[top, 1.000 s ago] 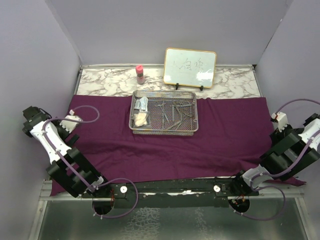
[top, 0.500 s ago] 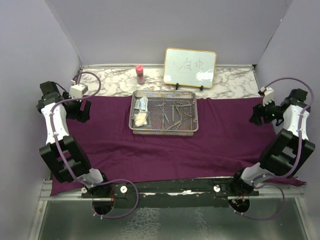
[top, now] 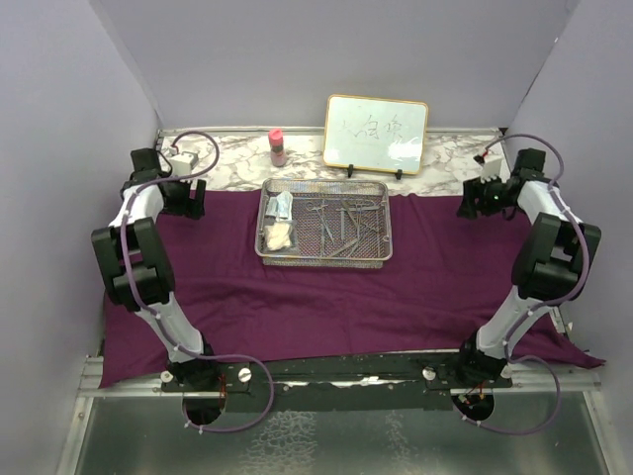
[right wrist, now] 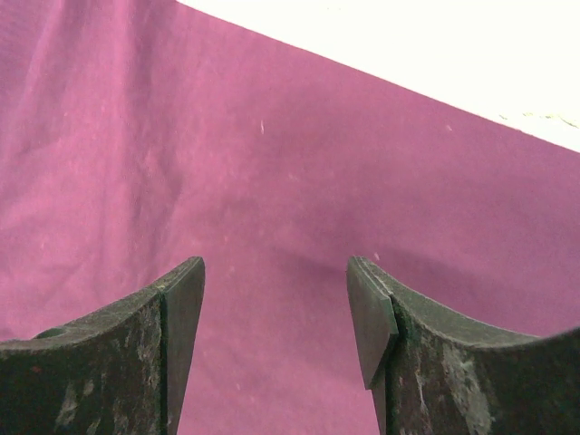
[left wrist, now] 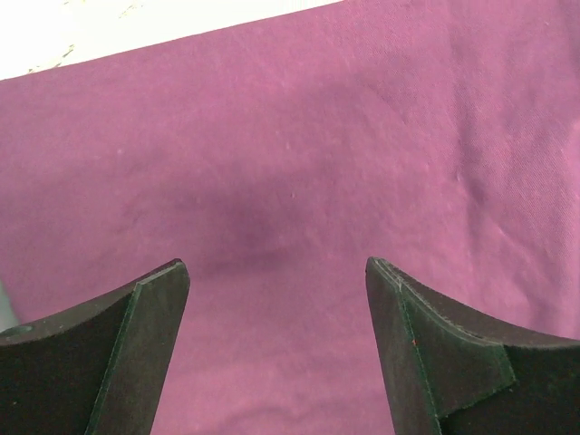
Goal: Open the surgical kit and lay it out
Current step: Smooth out the surgical kit at the center of the board.
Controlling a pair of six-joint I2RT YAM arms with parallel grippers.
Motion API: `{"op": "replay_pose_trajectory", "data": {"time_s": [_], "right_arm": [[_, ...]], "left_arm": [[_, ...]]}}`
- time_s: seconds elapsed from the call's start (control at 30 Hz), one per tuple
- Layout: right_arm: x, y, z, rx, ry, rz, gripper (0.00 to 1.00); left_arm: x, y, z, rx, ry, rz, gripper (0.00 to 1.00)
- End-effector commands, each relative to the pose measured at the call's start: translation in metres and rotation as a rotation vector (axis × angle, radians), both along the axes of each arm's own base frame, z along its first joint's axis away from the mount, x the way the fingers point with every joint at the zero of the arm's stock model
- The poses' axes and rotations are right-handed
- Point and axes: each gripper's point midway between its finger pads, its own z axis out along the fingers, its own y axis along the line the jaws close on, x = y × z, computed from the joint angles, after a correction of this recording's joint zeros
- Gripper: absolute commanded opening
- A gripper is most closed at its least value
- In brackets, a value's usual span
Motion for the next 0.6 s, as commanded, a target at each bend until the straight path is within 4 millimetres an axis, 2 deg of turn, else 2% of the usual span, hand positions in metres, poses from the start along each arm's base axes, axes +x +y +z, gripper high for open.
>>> {"op": "replay_pose_trajectory", "data": {"time_s": [0.0, 0.07, 0.17, 0.3, 0.37, 0.57], "right_arm": [[0.033, 0.007, -0.010, -0.036, 0.004, -0.060, 0.64], [0.040, 0.009, -0.017, -0.047, 0.019, -0.067, 0.64], [0.045, 0.008, -0.028, -0.066, 0.042, -0.083, 0.63], [0.040, 0.009, -0.049, -0.110, 0.077, -0.096, 0.63], [0.035, 0.011, -0.061, -0.134, 0.096, -0.100, 0.62], [0.023, 0.023, -0.082, -0.139, 0.143, -0.091, 0.60]], "left_arm": [[0.032, -0.001, -0.013, 0.043, -0.013, 0.046, 0.81], [0.043, -0.003, -0.019, 0.063, -0.010, 0.050, 0.80], [0.047, -0.007, -0.033, 0.092, 0.009, 0.057, 0.79], [0.047, -0.011, -0.047, 0.123, 0.030, 0.067, 0.77], [0.036, -0.016, -0.062, 0.121, 0.068, 0.064, 0.76], [0.017, -0.026, -0.081, 0.110, 0.124, 0.052, 0.66]]}}
